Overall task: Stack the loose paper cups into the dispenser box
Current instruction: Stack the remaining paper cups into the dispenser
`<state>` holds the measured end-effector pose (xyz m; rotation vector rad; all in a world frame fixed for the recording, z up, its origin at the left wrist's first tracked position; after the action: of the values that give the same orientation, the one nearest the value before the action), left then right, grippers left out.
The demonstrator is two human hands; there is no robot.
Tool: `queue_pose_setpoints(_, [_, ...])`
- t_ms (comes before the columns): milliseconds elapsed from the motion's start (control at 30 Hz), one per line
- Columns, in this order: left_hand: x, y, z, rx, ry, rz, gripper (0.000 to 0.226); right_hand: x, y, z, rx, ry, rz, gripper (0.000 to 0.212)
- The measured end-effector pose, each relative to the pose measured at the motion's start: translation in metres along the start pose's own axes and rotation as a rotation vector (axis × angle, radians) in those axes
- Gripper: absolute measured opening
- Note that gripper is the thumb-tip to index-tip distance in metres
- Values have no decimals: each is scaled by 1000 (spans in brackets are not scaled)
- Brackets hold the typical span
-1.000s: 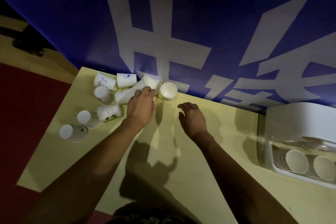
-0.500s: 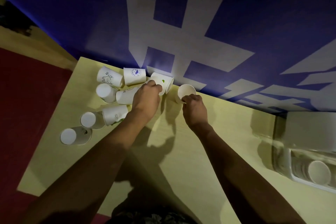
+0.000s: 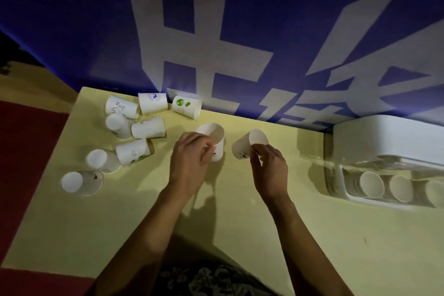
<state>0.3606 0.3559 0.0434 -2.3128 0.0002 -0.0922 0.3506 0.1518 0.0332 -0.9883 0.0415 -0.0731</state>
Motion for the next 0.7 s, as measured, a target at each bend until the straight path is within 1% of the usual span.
queue_pose_setpoints(133, [-22, 20, -37, -141, -15, 43, 4, -27, -44, -22, 13, -24, -68, 14])
queue_pose_setpoints(267, [-38, 42, -72, -334, -110, 37, 4, -48, -85, -60, 46, -10, -125, 12])
queue_pose_setpoints(333, [-46, 55, -92, -393, -136, 35, 5, -56, -104, -82, 60, 0, -151, 11])
queue_pose_setpoints(400, [-52, 70, -114, -402, -128, 26, 5, -62, -123, -104, 62, 4, -171, 10])
queue_pose_setpoints(533, [-60, 105, -169, -336, -61, 7, 5, -72, -163, -150, -1, -9, -186, 5])
queue_pose_setpoints(700, [-68, 158, -257, -306, 69, 29, 8, -79, -215, -219, -28, 9, -240, 9])
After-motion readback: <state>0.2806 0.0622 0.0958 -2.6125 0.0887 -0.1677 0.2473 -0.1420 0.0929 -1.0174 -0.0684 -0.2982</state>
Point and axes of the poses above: each hand's wrist, its own x-axis towards the middle knuckle, its own y-axis out of the palm, z = x × y, the point moved 10 cm from there along x, towards the middle knuckle, and after that the axes turned 2 degrees about z, right-handed, at the moved point
